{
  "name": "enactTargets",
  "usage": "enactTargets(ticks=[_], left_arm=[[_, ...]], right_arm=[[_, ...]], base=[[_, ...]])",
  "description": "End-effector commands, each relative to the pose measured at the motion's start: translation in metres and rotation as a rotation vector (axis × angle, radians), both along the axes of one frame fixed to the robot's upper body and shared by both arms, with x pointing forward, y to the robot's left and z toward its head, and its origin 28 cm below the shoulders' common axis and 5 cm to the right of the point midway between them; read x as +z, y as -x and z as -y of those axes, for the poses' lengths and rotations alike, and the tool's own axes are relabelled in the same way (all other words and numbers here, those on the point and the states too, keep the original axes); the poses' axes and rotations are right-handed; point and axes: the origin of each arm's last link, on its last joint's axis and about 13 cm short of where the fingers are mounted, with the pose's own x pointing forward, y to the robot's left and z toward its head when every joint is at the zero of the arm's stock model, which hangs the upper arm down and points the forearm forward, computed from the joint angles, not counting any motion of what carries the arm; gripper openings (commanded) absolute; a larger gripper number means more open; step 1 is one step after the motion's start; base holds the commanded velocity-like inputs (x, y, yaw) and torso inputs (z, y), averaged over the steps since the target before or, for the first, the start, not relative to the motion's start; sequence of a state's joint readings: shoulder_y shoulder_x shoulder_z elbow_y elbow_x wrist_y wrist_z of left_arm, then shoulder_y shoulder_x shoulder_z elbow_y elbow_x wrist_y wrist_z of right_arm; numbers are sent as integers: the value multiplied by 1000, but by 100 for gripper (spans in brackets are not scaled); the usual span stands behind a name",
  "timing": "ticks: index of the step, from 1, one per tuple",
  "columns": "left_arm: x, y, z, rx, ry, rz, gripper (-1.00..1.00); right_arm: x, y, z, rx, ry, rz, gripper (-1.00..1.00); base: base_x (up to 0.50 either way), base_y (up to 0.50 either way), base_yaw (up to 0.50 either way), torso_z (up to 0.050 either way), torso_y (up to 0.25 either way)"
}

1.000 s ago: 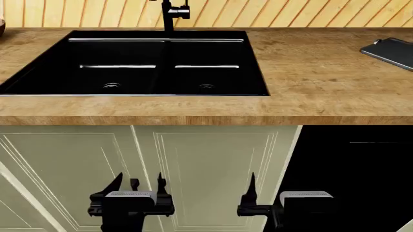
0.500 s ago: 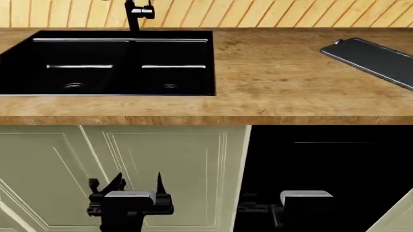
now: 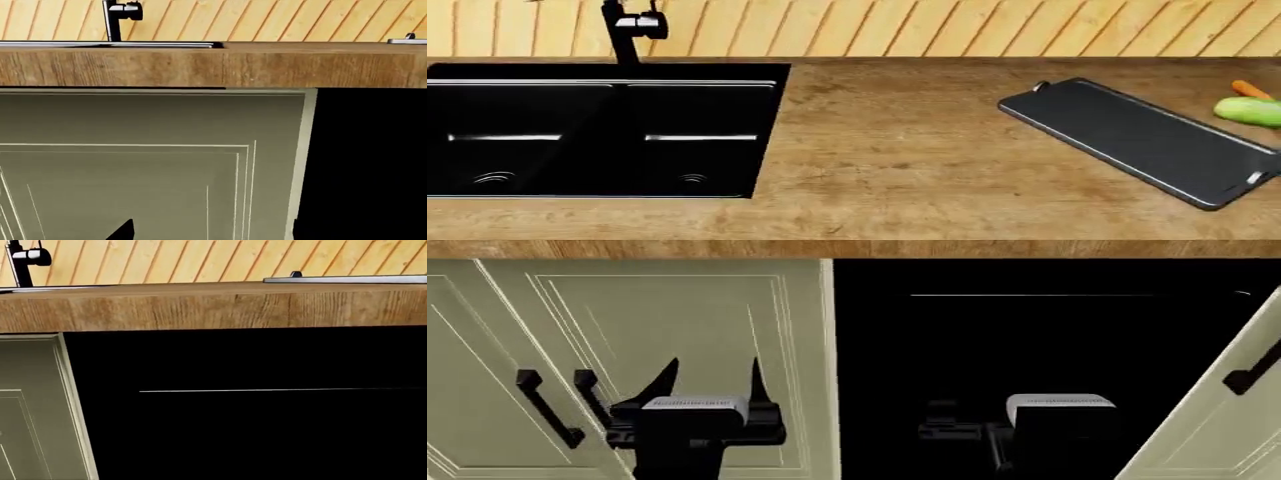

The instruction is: Place the two vegetables and bowl onto the tray for setting up a vegetable dip station.

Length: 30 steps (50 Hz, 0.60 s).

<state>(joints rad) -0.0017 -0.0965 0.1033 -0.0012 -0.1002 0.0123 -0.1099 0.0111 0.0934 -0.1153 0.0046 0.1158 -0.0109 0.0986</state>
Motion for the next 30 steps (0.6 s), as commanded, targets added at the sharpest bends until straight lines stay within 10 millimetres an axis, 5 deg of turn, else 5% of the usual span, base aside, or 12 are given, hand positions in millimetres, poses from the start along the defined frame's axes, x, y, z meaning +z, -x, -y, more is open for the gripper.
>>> enactTargets(ticks=[1, 30], left_arm=[[0, 0, 0, 0, 0, 0, 100], [-1, -1, -1, 4, 9, 2, 100]], right_arm=[[1, 0, 0, 3, -3, -1, 100], [0, 0, 0, 13, -22, -5, 100]], base=[[0, -500, 0, 0, 0], [0, -500, 0, 0, 0]])
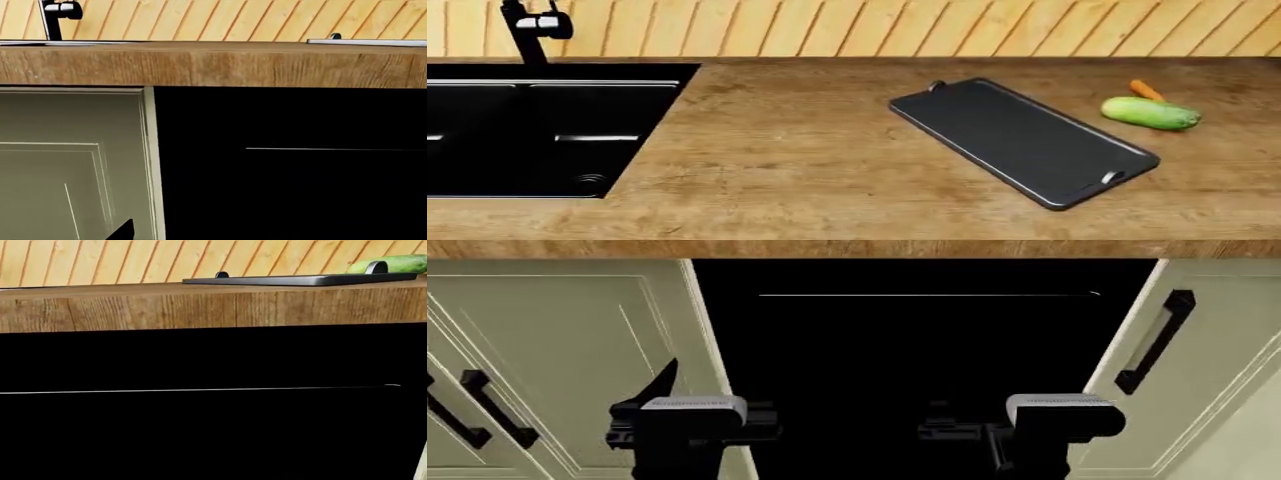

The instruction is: Place the two vegetables and bowl onto the tray for setting up a vegetable dip station.

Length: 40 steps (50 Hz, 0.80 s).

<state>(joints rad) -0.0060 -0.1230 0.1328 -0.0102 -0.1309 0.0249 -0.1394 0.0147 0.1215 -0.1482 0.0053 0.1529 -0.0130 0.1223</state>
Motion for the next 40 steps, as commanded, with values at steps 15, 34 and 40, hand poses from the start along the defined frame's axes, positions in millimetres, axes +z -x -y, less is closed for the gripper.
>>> enactTargets(ticks=[15, 34, 40], left_arm=[[3, -2, -1, 8, 29, 28, 100], [4, 0, -1, 7, 19, 23, 100], [4, 0, -1, 16, 16, 20, 100]], right_arm=[[1, -3, -1, 3, 6, -9, 100], [0, -2, -2, 12, 28, -1, 100], [0, -2, -2, 14, 27, -1, 100]], base=[[0, -500, 0, 0, 0], [0, -500, 0, 0, 0], [0, -500, 0, 0, 0]])
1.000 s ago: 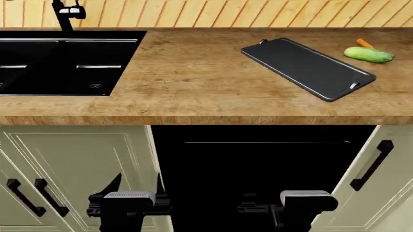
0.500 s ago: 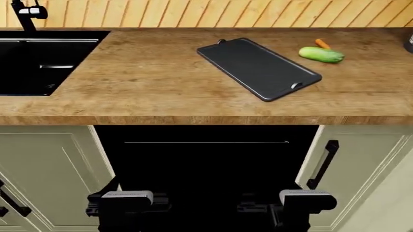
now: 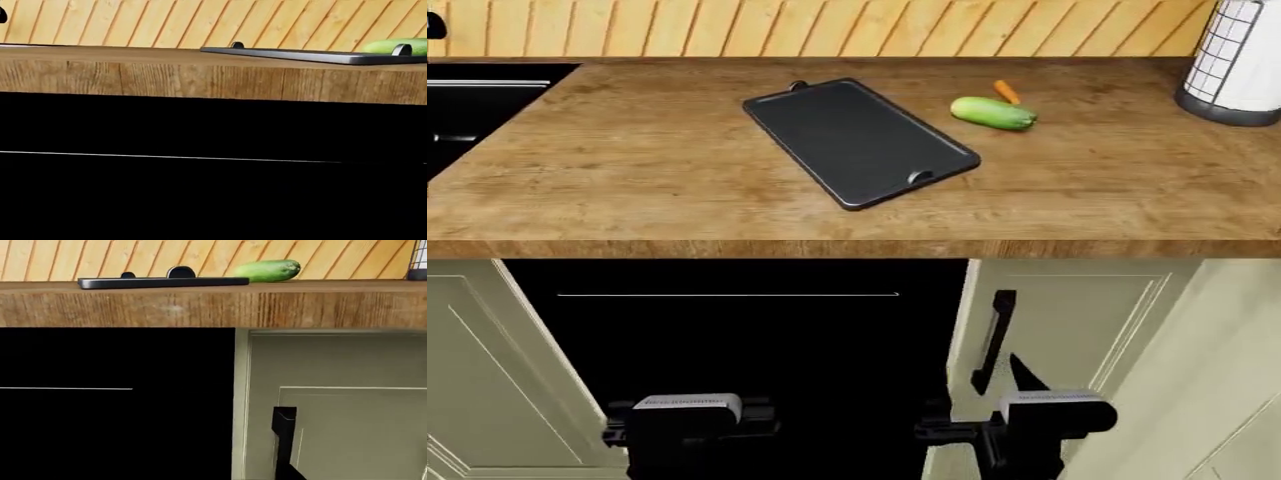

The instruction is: Place the two vegetables and bowl onto the tray for setting up a vegetable dip station.

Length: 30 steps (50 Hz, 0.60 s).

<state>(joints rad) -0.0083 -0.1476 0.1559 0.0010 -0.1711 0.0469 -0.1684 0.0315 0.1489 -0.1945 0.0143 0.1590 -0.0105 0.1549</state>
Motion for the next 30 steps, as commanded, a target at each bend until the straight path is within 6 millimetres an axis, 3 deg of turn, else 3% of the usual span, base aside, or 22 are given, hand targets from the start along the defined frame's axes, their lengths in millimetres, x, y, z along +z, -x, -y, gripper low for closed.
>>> enactTargets(ticks=[1, 26, 30], left_arm=[[0, 1, 0, 10, -4, -6, 100], [1, 2, 0, 1, -4, 6, 100], [1, 3, 0, 1, -2, 22, 100]], right_arm=[[-1, 0, 0, 2, 4, 2, 100], [-1, 1, -1, 17, 10, 7, 100], [-1, 1, -1, 15, 13, 6, 100]], base=[[0, -500, 0, 0, 0], [0, -500, 0, 0, 0], [0, 0, 0, 0, 0]])
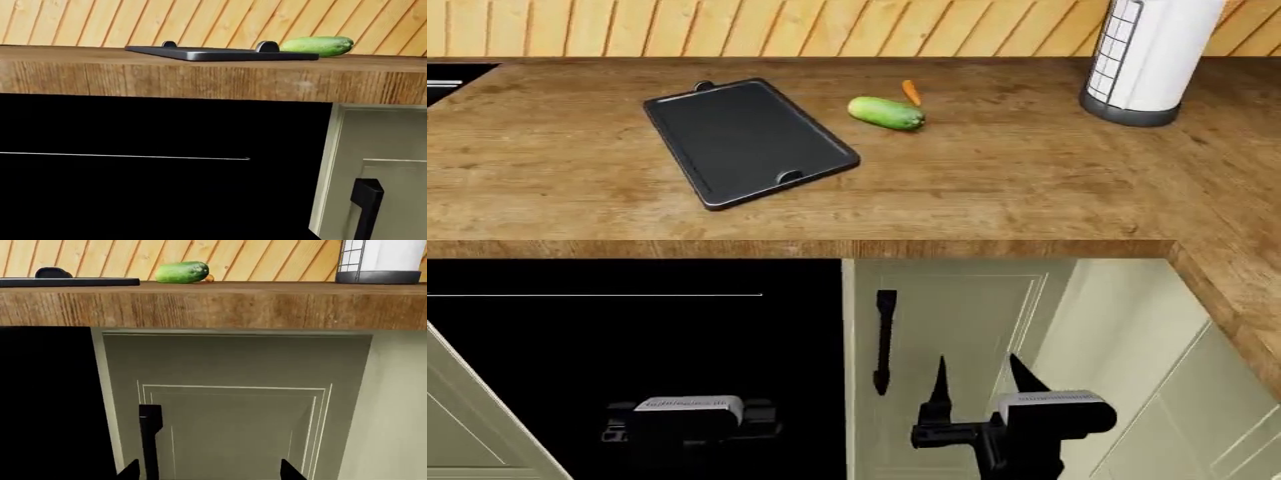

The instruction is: Place the two vegetables and bowl onto the tray for setting up a vegetable dip station.

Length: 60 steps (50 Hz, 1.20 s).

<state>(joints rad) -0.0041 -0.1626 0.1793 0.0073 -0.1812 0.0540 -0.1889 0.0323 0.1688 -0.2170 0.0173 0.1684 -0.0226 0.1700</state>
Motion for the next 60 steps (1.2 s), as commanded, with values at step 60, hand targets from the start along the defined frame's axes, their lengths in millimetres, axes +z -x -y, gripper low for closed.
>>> enactTargets(ticks=[60], left_arm=[[95, -3, 9, 8, 47, 107, 100]], right_arm=[[83, 2, 0, 145, -88, 0, 100]], base=[[0, 0, 0, 33, 0]])
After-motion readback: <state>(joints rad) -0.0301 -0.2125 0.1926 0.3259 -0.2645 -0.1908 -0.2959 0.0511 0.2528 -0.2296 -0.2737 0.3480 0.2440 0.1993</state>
